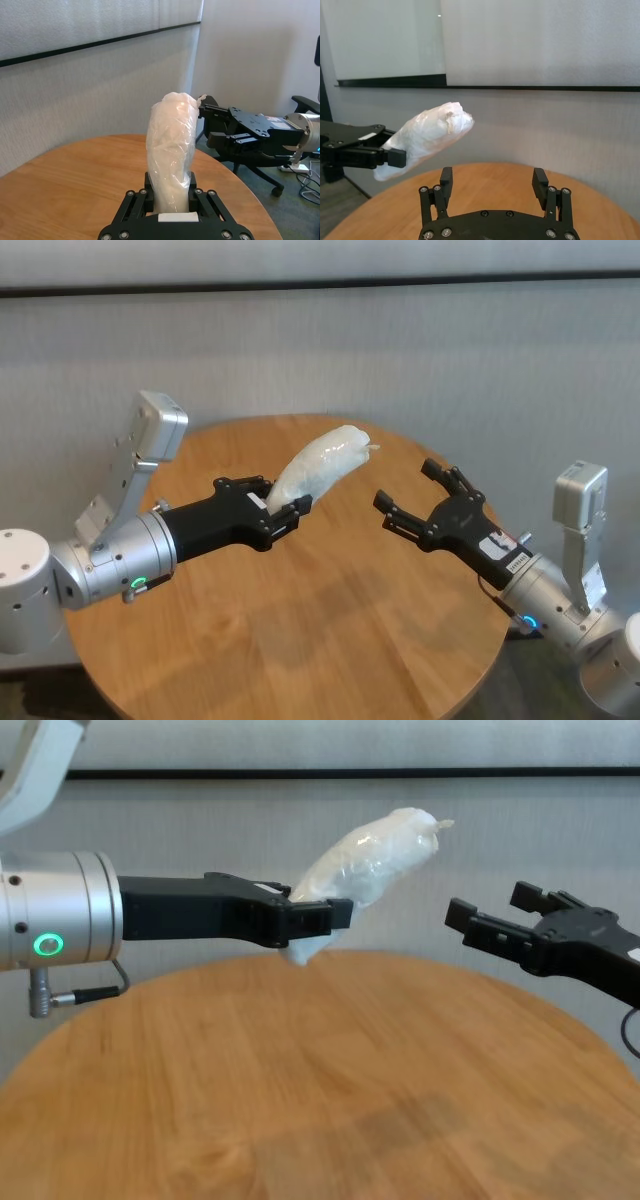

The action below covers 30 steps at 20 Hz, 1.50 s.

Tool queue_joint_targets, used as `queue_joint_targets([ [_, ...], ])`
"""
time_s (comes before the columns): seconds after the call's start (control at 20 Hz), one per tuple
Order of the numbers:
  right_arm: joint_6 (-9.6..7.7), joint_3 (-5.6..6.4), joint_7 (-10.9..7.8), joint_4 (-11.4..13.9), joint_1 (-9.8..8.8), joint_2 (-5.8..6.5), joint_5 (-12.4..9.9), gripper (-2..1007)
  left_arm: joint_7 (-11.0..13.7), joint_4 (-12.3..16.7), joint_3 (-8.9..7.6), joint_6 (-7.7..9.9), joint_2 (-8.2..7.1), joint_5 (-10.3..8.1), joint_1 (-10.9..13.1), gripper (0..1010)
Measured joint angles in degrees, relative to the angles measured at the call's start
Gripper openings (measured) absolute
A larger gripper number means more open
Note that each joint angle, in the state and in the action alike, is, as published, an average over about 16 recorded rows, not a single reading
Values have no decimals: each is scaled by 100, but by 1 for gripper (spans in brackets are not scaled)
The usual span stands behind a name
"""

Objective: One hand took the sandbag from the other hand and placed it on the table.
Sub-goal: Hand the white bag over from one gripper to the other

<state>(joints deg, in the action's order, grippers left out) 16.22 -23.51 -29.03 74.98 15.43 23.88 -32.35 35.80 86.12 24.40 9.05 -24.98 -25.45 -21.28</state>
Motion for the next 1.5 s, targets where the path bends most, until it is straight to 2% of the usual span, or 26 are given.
queue_joint_targets([
  [0.45,-150,221,-1292,-458,117,-289,-1151,1001,0,0,0,0,0,0,0,379],
  [0.75,-361,296,-1989,-729,199,-457,-1848,1001,0,0,0,0,0,0,0,379],
  [0.9,-464,281,-2229,-860,262,-535,-2106,1001,0,0,0,0,0,0,0,379],
  [1.05,-563,235,-2389,-1007,349,-613,-2298,1001,0,0,0,0,0,0,0,379],
  [1.5,-810,17,-2609,-1487,702,-865,-2587,1001,0,0,0,0,0,0,0,379],
])
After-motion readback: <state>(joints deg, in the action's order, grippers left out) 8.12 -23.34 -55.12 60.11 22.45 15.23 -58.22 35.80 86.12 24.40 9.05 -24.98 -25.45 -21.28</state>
